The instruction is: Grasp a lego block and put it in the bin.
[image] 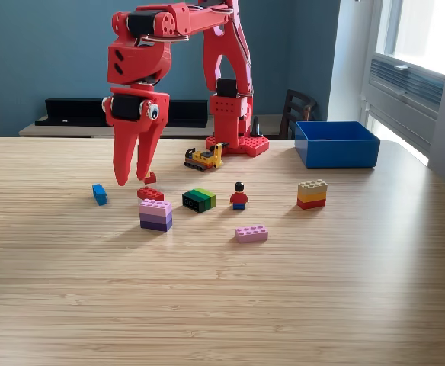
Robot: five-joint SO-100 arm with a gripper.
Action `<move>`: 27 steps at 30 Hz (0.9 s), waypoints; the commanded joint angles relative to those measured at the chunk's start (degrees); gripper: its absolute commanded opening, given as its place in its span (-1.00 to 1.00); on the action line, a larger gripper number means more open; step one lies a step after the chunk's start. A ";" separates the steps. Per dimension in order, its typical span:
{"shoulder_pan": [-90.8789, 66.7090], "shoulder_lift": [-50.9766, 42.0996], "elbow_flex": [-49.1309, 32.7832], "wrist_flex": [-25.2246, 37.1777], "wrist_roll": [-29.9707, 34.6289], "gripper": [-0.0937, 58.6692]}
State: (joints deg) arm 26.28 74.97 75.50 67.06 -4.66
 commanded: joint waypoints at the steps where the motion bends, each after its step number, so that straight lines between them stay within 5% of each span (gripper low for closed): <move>1: -1.76 2.02 0.88 -0.53 -2.29 -0.15; 27: -6.77 0.70 1.05 -5.63 -3.43 -0.18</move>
State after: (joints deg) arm 19.69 74.88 77.43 61.96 -7.65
